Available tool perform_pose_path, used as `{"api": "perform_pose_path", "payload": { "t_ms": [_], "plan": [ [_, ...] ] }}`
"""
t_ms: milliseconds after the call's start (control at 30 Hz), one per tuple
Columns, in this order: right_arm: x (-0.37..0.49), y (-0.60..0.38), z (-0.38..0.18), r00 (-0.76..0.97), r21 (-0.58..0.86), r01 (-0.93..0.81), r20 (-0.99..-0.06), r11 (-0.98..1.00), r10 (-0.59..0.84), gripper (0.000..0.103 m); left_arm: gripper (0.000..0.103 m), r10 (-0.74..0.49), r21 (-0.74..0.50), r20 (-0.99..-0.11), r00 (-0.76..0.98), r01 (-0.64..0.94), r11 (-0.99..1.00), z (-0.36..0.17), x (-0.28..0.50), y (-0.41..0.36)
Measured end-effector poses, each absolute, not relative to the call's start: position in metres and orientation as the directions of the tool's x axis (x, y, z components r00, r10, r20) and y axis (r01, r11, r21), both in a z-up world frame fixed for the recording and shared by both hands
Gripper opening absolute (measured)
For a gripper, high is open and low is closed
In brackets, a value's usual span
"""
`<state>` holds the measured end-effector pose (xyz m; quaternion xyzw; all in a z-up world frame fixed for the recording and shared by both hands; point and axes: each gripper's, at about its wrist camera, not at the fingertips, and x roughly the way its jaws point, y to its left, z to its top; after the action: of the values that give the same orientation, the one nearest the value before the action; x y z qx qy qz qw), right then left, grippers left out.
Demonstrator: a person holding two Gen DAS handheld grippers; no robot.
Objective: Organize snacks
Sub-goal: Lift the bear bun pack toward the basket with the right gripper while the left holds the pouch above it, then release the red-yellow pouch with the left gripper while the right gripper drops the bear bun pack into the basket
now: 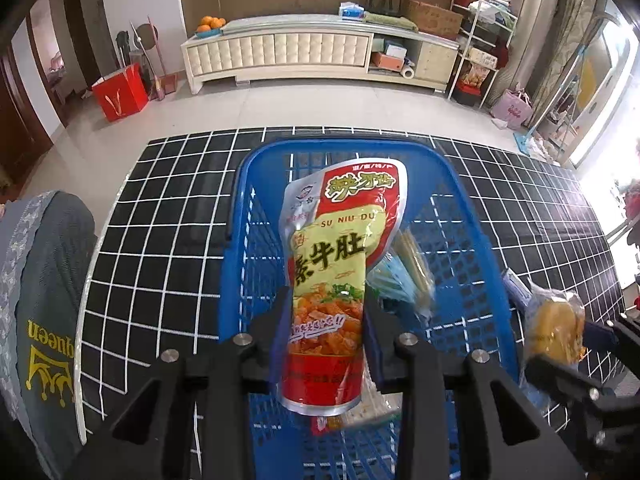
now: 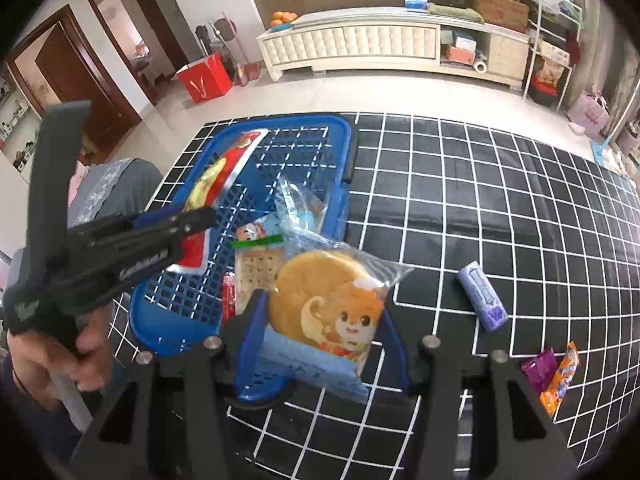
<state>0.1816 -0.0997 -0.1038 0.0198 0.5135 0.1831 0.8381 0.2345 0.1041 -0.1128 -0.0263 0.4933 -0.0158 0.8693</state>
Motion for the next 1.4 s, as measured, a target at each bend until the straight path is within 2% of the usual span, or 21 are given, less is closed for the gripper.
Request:
{"api": "perform_pose_path", "payload": {
  "t_ms": [67,200,367,867,1100,1233,1400],
  "plan": [
    [0.185,-0.099,-0.104,0.402,0.219,-0.286,-0.856,0.933,0.325,0.058,0.037,-0.08,-0.087,-0.862,0.5,0.009,0.996,-0.118,0.24,0.106],
    [0.187,-0.097,-0.104,0.401,0.212,-0.286,-0.86,0.935,0.317,0.058,0.057,-0.067,-0.078,-0.857,0.511,0.0,0.997,-0.119,0.247,0.108],
    [0.185,-0.096,-0.102,0.397,0.211,-0.288,-0.861,0.934,0.317,0.058,0.064,-0.088,-0.091,-0.846,0.525,0.019,0.996,-0.112,0.238,0.105],
    [0.154,-0.082,-0.069,0.431,0.216,-0.348,-0.827,0.912,0.361,0.058,0.064,-0.086,-0.106,-0.814,0.574,-0.002,0.994,-0.083,0.168,0.123],
    [0.157,-0.059,-0.076,0.404,0.202,-0.38,-0.841,0.903,0.358,0.058,0.064,-0.076,-0.106,-0.811,0.58,-0.018,0.994,-0.089,0.143,0.135],
    [0.164,-0.04,-0.085,0.4,0.163,-0.404,-0.854,0.9,0.334,0.058,0.064,-0.058,-0.087,-0.818,0.572,-0.024,0.996,-0.096,0.14,0.141],
    [0.181,-0.026,-0.099,0.415,0.058,-0.398,-0.879,0.915,0.236,0.058,0.064,-0.04,-0.061,-0.813,0.58,-0.018,0.998,-0.097,0.142,0.143]
  ]
}}
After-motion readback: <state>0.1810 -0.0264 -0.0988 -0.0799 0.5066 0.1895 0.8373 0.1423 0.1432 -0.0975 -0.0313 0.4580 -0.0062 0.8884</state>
